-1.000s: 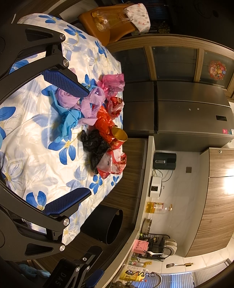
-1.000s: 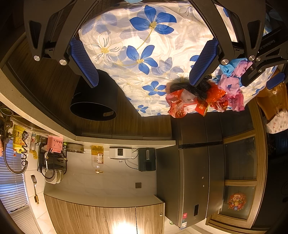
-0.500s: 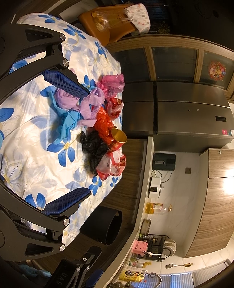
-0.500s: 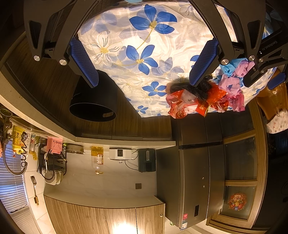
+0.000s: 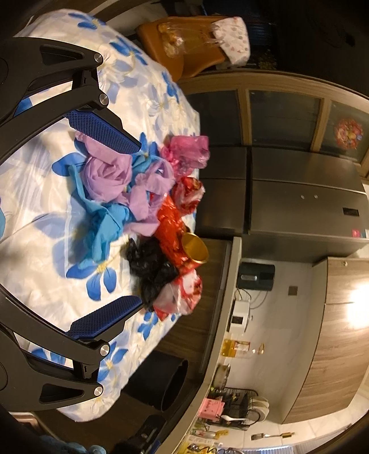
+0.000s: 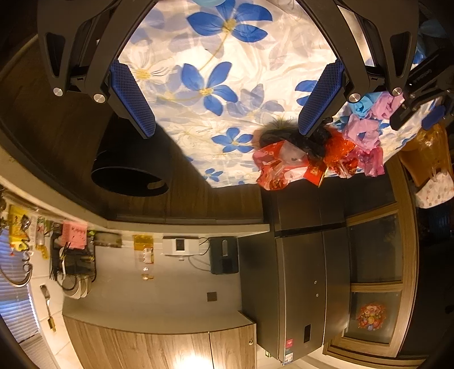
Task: Collect trash
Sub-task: 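Grasp the blue glove with the left tool while the right tool grasps the lilac glove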
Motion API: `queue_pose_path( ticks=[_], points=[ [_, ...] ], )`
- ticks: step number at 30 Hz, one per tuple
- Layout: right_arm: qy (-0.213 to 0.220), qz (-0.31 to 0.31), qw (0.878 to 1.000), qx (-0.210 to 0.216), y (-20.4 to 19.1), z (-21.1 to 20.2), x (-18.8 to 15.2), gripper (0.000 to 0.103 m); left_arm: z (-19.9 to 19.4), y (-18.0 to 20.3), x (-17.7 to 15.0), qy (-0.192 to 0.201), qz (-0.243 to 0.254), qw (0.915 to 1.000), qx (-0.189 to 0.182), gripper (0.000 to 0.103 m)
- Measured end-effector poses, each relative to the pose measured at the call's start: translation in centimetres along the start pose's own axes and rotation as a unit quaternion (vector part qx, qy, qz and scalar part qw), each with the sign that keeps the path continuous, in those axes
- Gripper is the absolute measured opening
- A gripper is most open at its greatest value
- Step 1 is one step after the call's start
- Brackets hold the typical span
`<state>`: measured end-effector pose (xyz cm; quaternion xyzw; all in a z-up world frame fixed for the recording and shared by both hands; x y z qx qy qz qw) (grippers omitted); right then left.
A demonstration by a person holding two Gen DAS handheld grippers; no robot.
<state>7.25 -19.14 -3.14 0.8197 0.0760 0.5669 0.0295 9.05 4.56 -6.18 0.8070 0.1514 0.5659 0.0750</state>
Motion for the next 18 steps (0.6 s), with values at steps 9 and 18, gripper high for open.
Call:
queue_pose_path(
  ticks=[9, 18],
  points=[
    [-0.004, -0.009, 0.999, 0.031, -2.2, 3.5, -0.2, 0.091, 4.8, -0.7, -2.6, -0.055, -0.001, 0.9985, 0.009, 0.066],
    [-0.020, -0.020, 0.998, 0.058, -3.7, 6.2, -0.6, 0.081, 8.2, -0.2, -4.9, -0.115, 0.013, 0.9932, 0.013, 0.026]
  ],
)
Point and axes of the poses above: each gripper's, at about its wrist camera, not at the fingertips, and z roughly the way its jaws point, y to its right, x to its top, the point moved 6 cm from there along z, roughly the way its jaws point, and after that the axes turned 14 degrees about -z, right-handed, at the moved point
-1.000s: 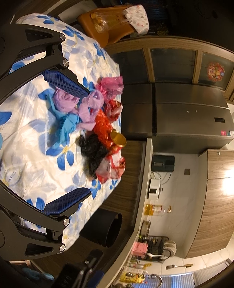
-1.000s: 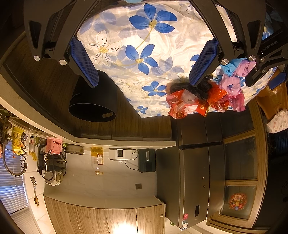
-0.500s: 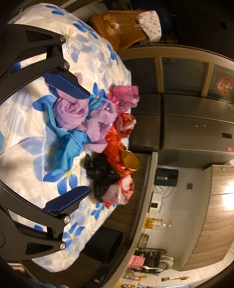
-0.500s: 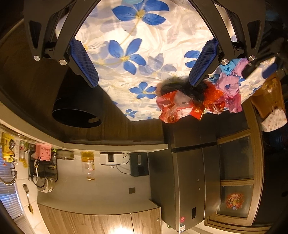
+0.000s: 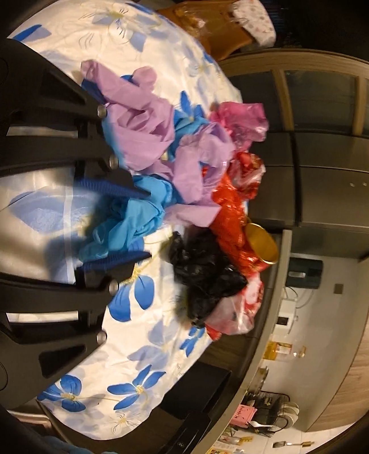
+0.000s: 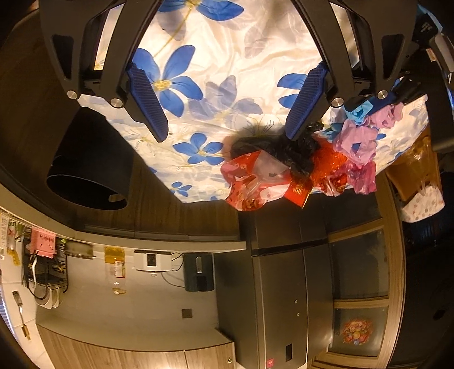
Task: Collect trash
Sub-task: 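Grasp the blue glove with the left tool while the right tool grasps the lilac glove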
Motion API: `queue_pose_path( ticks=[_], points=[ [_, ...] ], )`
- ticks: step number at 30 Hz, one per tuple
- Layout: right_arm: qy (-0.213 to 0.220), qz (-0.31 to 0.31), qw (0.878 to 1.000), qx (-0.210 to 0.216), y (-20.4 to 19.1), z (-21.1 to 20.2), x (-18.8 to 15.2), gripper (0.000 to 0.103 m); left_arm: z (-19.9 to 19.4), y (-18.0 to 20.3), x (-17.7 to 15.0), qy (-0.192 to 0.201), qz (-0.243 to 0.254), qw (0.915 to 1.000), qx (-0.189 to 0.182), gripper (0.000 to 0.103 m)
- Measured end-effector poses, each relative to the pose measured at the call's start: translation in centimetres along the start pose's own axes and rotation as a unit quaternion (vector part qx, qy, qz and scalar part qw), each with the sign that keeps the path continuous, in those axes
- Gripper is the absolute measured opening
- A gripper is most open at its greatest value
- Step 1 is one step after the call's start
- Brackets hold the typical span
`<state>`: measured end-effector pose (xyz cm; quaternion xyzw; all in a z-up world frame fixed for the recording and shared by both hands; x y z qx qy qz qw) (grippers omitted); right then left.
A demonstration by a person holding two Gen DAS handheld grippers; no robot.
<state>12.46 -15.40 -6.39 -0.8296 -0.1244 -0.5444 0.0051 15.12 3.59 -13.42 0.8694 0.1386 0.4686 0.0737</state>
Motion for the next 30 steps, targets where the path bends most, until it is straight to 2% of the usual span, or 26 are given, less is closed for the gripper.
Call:
queue_pose_path(
  ticks=[1, 4, 12, 17, 21, 25, 30],
  points=[
    [-0.002, 0.000, 1.000, 0.004, -0.2, 0.3, 0.0, 0.079, 0.1, 0.0, 0.0, -0.002, -0.002, 1.0000, -0.001, 0.019],
    [-0.005, -0.003, 1.000, 0.016, -0.8, 1.0, -0.1, 0.077, 0.0, -0.2, 0.0, -0.006, -0.006, 0.9999, -0.011, 0.007],
    [-0.003, -0.015, 0.999, 0.050, -2.9, 2.3, 0.2, 0.069, -4.4, -0.6, 1.0, 0.024, -0.008, 0.9970, -0.074, 0.004],
    [-0.011, -0.017, 0.997, 0.075, -4.5, 3.7, 0.2, 0.061, -7.0, -2.4, 2.1, 0.040, -0.037, 0.9950, -0.083, 0.004],
    [-0.006, -0.024, 0.994, 0.109, -7.1, 4.6, 0.6, 0.060, -8.7, -4.2, 3.4, 0.071, -0.056, 0.9936, -0.068, 0.004],
    [-0.006, -0.041, 0.988, 0.146, -10.4, 5.7, 1.0, 0.057, -9.3, -6.0, 4.3, 0.098, -0.067, 0.9924, -0.033, 0.004],
    [-0.007, -0.060, 0.973, 0.223, -15.0, 5.5, 1.0, 0.055, -10.0, -8.7, 5.1, 0.113, -0.090, 0.9895, -0.005, 0.004]
  ],
)
Point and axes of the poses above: each gripper's, at about its wrist camera, not at the fingertips, and z roughly the way its jaws point, y to its right, x to its top, the point moved 6 cm from there along z, roughly the way its jaws point, and after that the axes turned 14 degrees about -z, right-handed, at the moved point
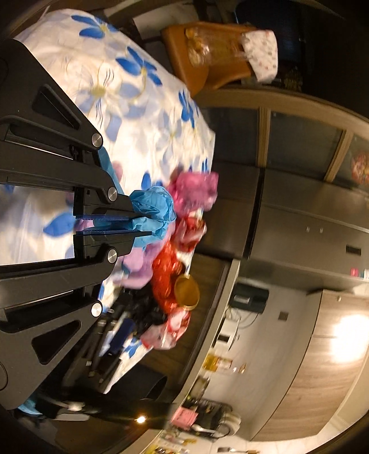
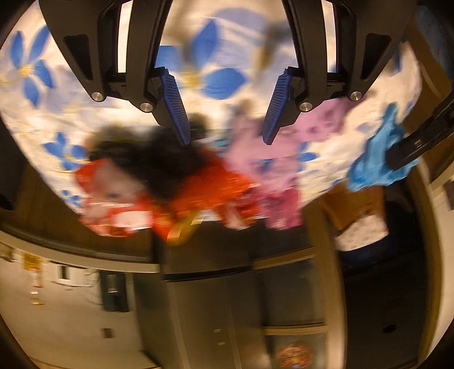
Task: Collect trash
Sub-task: 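Grasp the blue glove with the left tool while the right tool grasps the lilac glove, then carry both gloves over the black trash bin with both tools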
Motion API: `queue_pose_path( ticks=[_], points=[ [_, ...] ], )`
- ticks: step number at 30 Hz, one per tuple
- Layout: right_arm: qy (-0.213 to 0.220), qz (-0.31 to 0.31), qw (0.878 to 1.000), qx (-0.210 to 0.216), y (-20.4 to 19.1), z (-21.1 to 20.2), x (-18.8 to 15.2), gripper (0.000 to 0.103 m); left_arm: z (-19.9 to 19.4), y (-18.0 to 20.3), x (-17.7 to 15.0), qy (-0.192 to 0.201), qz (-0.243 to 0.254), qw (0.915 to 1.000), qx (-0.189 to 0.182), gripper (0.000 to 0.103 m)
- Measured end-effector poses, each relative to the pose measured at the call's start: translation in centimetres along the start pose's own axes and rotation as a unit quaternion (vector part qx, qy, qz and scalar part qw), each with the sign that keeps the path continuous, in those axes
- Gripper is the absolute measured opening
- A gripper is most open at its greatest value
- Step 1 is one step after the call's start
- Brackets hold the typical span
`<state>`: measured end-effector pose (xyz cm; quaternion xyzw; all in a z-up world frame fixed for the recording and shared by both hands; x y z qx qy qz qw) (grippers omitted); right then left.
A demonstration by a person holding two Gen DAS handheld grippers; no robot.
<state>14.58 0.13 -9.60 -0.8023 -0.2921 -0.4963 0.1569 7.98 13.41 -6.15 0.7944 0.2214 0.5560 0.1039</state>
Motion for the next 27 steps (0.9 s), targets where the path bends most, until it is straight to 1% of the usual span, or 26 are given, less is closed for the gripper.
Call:
queue_pose_path(
  ticks=[3, 6, 9, 10, 11, 12, 13, 14, 16, 19, 24, 27],
  points=[
    [-0.008, -0.013, 0.999, 0.040, -2.6, 1.1, -0.2, 0.055, -0.5, -1.4, 0.8, 0.014, -0.006, 0.9998, 0.016, 0.004],
    [-0.018, -0.023, 0.998, 0.056, -4.5, 2.3, -0.2, 0.055, -0.9, -2.9, 1.6, 0.025, -0.017, 0.9990, 0.031, 0.004],
    [-0.042, -0.031, 0.997, 0.064, -5.6, 4.0, -0.8, 0.053, -1.1, -3.6, 1.8, 0.029, -0.025, 0.9985, 0.038, 0.004],
    [-0.051, -0.033, 0.996, 0.069, -5.9, 4.4, -1.0, 0.041, -1.0, -3.7, 1.9, 0.028, -0.025, 0.9985, 0.039, 0.004],
    [-0.059, -0.036, 0.995, 0.069, -6.0, 4.6, -1.1, 0.032, -0.9, -3.7, 1.8, 0.027, -0.025, 0.9985, 0.040, 0.004],
    [-0.059, -0.037, 0.995, 0.072, -6.0, 4.4, -1.1, 0.017, -0.9, -3.8, 1.7, 0.024, -0.025, 0.9985, 0.041, 0.004],
    [-0.056, -0.038, 0.995, 0.077, -6.1, 4.1, -1.1, 0.011, -0.8, -3.7, 1.6, 0.022, -0.026, 0.9985, 0.042, 0.004],
    [-0.053, -0.042, 0.995, 0.077, -6.1, 4.0, -1.1, 0.010, -0.7, -3.7, 1.6, 0.019, -0.027, 0.9986, 0.042, 0.004],
    [-0.038, -0.048, 0.996, 0.069, -5.9, 2.8, -0.8, 0.007, -0.6, -3.6, 1.4, 0.016, -0.025, 0.9987, 0.042, 0.004],
    [-0.019, -0.051, 0.997, 0.060, -5.4, 0.9, -0.6, 0.006, -0.4, -3.0, 1.2, 0.014, -0.020, 0.9989, 0.041, 0.004],
    [0.015, -0.038, 0.999, 0.017, -2.5, -3.1, 0.2, 0.006, -0.1, -1.5, 0.9, 0.007, -0.010, 0.9994, 0.033, 0.004],
    [0.029, -0.029, 0.999, -0.018, -0.3, -5.1, 0.4, 0.005, 0.2, 0.5, 0.7, 0.003, -0.001, 0.9998, 0.020, 0.004]
  ],
)
Point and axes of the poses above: each gripper's, at about its wrist camera, not at the fingertips, and z roughly the way its jaws point, y to its right, x to its top, the point moved 6 cm from there along z, roughly the way its jaws point, and after that the axes turned 14 degrees about -z, right-handed, at the moved point
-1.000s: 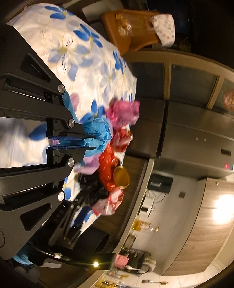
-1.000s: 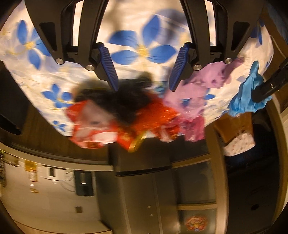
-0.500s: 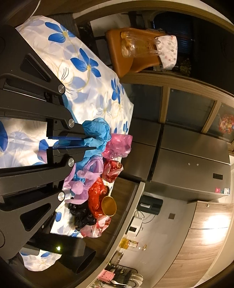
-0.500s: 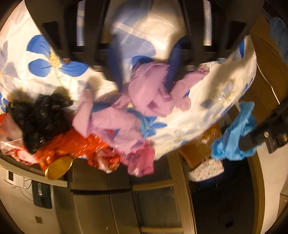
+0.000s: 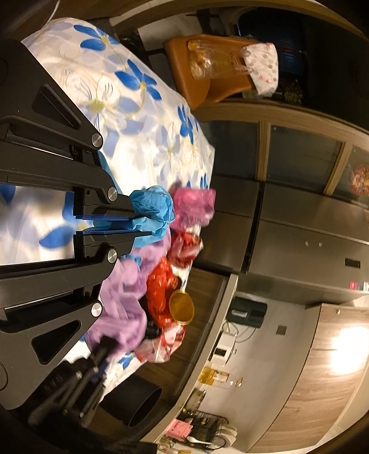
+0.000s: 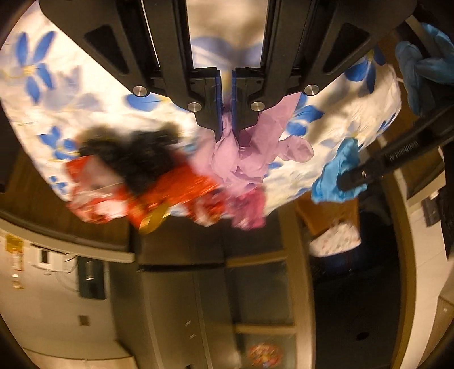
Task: Collect trash
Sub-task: 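Carry both gloves over the black trash bin with both tools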
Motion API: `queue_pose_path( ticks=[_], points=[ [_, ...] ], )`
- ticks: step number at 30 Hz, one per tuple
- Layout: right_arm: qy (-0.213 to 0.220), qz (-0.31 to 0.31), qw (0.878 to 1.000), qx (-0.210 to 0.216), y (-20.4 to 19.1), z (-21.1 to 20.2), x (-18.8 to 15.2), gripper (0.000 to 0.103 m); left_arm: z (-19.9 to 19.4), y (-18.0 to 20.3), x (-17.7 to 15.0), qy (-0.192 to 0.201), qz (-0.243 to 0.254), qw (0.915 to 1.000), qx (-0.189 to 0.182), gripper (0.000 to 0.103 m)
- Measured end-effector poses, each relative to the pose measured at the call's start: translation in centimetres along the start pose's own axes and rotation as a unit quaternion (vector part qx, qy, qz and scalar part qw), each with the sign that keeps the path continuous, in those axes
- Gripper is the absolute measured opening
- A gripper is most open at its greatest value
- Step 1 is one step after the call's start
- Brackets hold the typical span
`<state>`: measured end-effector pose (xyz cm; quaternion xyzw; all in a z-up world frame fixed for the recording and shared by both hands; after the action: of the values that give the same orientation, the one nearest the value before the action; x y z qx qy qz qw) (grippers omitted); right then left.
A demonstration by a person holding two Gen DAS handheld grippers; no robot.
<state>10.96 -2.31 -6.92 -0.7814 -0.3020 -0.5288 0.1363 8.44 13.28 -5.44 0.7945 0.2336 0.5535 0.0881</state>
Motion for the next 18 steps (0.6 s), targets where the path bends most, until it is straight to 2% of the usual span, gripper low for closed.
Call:
queue_pose_path(
  ticks=[8, 18],
  points=[
    [0.013, 0.034, 0.996, -0.080, 6.7, -4.0, -0.4, 0.005, 0.6, 6.7, -0.3, -0.003, 0.036, 0.9982, -0.047, 0.004],
    [0.042, 0.069, 0.977, -0.195, 16.5, -9.5, -0.4, 0.005, 3.0, 16.5, -0.9, -0.017, 0.085, 0.9895, -0.115, 0.004]
  ],
)
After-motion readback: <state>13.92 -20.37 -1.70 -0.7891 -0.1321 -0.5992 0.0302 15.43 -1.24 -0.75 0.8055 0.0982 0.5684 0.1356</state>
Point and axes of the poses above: each gripper's, at about its wrist camera, not at the fingertips, and z roughly the way its jaws point, y to its right, x to its top, the point moved 6 cm from there along z, roughly the way its jaws point, and after that the axes turned 14 degrees about -z, right-handed, at the moved point
